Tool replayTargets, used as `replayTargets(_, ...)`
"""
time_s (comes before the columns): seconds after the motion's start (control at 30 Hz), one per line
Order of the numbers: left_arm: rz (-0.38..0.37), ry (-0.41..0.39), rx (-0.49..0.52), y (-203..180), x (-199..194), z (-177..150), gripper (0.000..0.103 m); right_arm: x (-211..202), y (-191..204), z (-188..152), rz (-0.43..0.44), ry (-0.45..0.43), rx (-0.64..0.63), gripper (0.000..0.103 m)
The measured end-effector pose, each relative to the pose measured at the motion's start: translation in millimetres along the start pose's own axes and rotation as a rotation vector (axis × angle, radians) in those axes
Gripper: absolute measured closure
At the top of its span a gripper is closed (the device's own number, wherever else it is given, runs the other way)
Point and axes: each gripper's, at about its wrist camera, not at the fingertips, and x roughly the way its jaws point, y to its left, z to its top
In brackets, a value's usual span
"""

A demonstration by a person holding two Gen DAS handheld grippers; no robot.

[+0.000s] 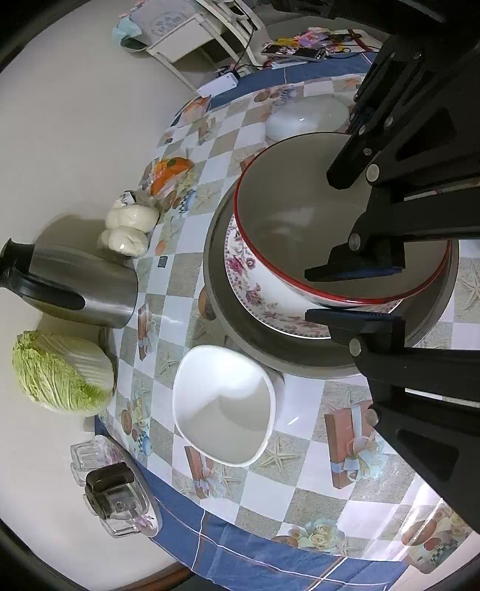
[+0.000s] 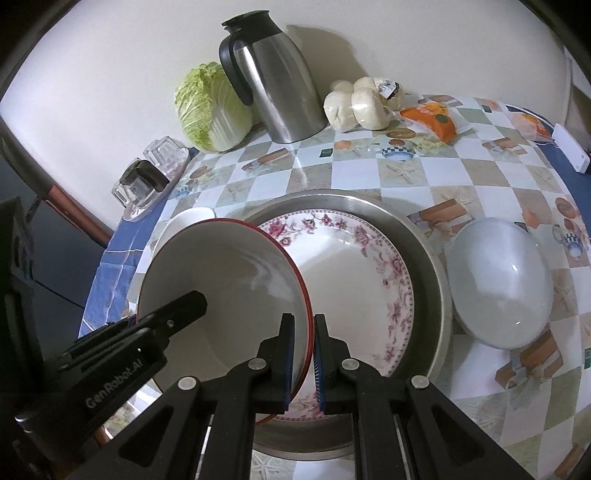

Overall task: Organize plates and bowls
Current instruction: 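Lower the red-patterned bowl onto the plate inside the basin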

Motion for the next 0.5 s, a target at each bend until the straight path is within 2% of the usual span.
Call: replayTargets(0.5, -0.007, 0.003, 0.004, -8.9, 6.1, 2.8, 0.09, -3.9, -6.7, 6.4, -0.043, -0.019, 0.029, 0.093)
